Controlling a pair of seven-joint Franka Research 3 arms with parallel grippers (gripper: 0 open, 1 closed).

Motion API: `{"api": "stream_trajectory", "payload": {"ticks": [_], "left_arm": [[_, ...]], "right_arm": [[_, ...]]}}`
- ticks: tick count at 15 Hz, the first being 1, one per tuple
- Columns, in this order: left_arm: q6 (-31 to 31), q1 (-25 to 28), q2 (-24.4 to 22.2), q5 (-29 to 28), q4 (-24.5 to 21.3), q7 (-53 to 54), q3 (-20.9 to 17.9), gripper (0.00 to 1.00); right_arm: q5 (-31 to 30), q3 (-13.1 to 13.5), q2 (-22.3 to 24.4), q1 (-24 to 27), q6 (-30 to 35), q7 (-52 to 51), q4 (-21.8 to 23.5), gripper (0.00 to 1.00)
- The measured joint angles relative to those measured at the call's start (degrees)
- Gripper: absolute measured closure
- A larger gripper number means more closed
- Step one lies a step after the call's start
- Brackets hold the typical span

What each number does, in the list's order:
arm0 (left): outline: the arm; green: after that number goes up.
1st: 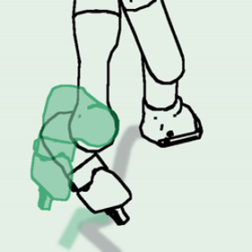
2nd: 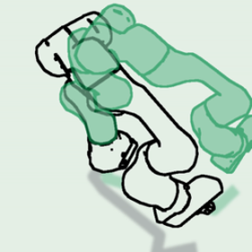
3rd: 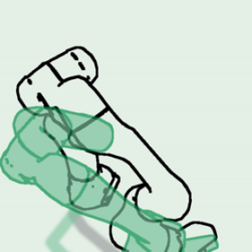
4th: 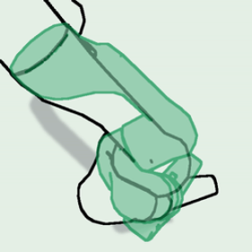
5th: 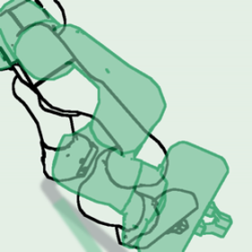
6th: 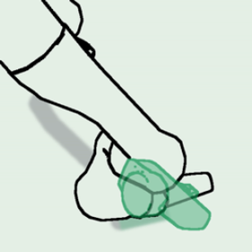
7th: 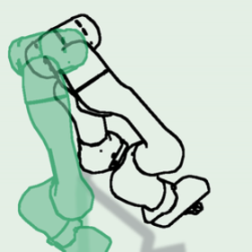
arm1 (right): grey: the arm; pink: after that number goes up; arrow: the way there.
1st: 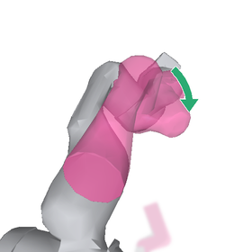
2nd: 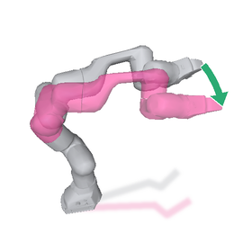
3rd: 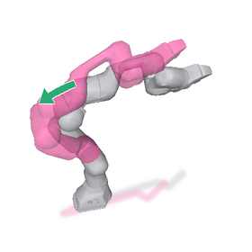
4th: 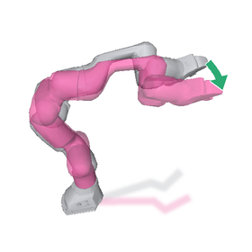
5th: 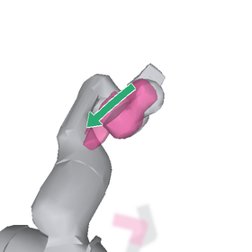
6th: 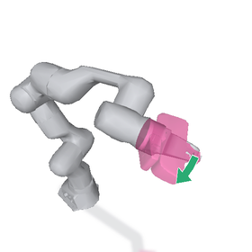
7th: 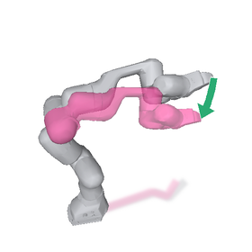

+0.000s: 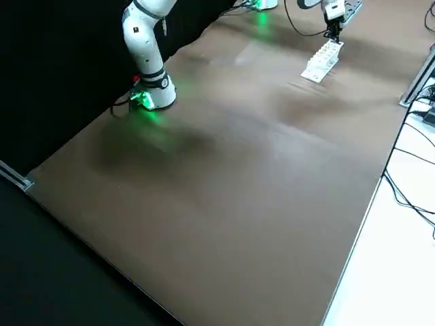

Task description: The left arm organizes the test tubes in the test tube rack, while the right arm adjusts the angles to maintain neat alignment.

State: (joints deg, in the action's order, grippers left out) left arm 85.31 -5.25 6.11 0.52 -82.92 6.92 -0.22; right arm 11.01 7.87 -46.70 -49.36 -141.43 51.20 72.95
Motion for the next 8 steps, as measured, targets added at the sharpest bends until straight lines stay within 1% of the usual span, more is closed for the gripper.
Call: {"api": "stream_trajectory", "payload": {"ticks": [3,6,8], "left_arm": [[0.0,0.0,0.0,0.0,0.0,0.0,0.0,0.0],[0.0,0.0,0.0,0.0,0.0,0.0,0.0,0.0],[0.0,0.0,0.0,0.0,0.0,-0.1,0.0,0.0]], "right_arm": [[0.0,0.0,0.1,0.0,0.3,0.0,-0.1,0.99],[0.0,0.0,0.8,0.0,4.8,0.0,-0.8,0.99],[0.0,-0.1,1.8,0.0,6.6,0.0,-1.1,0.99]]}}
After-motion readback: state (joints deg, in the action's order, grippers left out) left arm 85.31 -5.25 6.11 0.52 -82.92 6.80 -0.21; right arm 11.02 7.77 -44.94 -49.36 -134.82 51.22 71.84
